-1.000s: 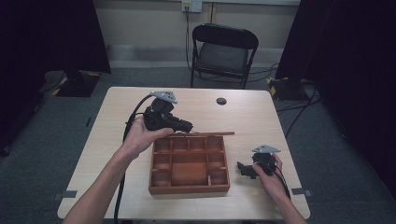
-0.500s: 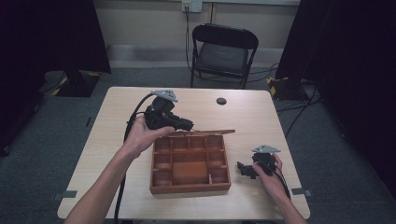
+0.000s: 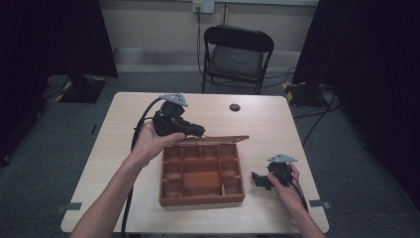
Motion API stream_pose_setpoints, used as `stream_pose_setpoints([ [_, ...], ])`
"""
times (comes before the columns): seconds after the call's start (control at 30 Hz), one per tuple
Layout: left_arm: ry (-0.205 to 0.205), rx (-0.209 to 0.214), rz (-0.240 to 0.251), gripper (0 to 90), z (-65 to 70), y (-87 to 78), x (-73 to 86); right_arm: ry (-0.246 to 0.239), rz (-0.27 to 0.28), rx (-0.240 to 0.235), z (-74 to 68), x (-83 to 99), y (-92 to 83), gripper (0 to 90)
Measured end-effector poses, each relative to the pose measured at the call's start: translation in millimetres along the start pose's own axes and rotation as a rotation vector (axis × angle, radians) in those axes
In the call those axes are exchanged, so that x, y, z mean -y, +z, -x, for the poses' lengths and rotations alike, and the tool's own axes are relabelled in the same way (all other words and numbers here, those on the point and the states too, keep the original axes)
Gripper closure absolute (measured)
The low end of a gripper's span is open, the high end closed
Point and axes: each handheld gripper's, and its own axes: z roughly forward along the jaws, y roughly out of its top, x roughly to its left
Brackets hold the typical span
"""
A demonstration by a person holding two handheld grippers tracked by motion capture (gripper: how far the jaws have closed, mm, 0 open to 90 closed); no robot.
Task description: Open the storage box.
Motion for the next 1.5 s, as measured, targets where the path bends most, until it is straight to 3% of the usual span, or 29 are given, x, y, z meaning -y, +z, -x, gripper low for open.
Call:
stream_pose_setpoints([
  [1.03, -0.015, -0.026, 0.058, 84.7, -2.8, 1.5, 2.4, 0.002, 0.0, 0.003, -0.3, 0.1, -0.1, 2.7],
  [1.5, -0.002, -0.027, 0.051, 84.7, -2.0, 1.3, 2.9, 0.003, 0.0, 0.003, -0.3, 0.1, -0.1, 2.7],
])
